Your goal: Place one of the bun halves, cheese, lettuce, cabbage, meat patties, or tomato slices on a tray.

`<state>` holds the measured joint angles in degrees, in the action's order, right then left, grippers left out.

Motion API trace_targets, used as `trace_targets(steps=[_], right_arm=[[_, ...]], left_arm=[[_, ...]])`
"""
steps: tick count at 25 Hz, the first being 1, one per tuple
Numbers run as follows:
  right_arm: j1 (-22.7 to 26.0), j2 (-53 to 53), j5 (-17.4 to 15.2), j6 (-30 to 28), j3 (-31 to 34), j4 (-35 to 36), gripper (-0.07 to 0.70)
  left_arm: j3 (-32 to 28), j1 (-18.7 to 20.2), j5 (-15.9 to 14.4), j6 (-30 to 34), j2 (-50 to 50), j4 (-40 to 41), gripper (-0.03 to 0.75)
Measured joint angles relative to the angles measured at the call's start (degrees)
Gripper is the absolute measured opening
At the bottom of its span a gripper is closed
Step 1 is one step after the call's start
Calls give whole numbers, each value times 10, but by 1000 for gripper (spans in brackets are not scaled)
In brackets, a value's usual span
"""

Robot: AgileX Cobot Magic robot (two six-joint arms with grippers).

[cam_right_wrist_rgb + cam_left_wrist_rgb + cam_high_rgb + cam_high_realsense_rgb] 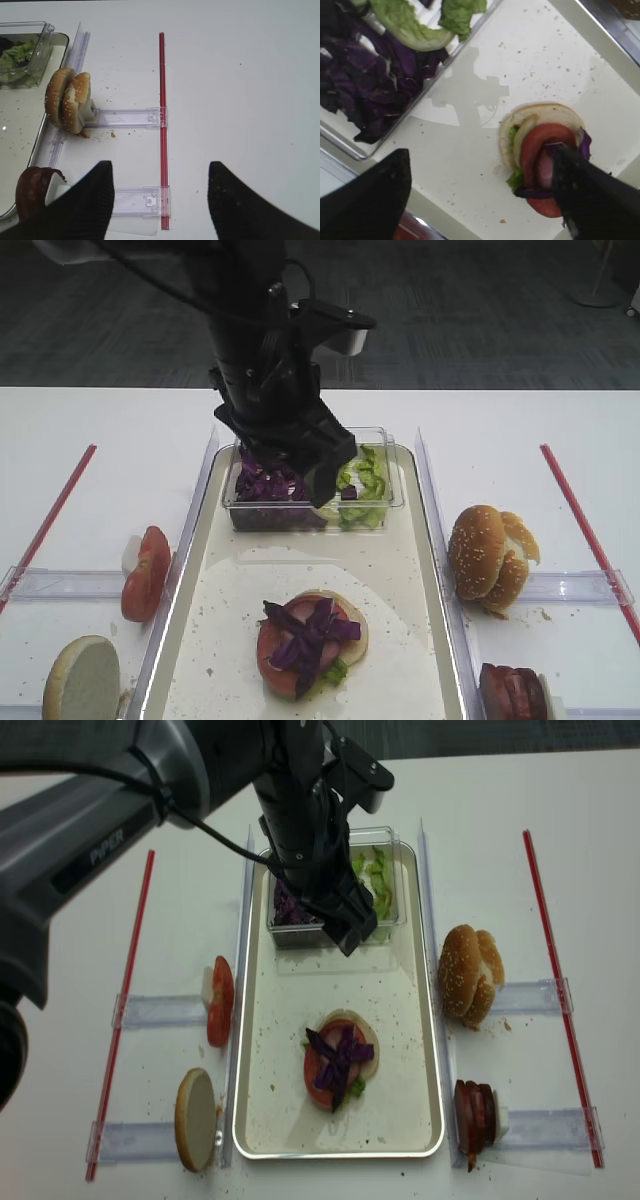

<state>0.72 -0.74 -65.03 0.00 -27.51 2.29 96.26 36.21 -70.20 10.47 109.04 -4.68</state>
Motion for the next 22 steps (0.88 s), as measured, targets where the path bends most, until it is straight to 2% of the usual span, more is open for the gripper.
trace_targets(steps=[12,22], right_arm=[[0,0,0,0,0,0,445],[0,0,0,0,0,0,445]], left_arm=[[0,-55,0,0,0,11,533],[0,-146,0,0,0,28,533]])
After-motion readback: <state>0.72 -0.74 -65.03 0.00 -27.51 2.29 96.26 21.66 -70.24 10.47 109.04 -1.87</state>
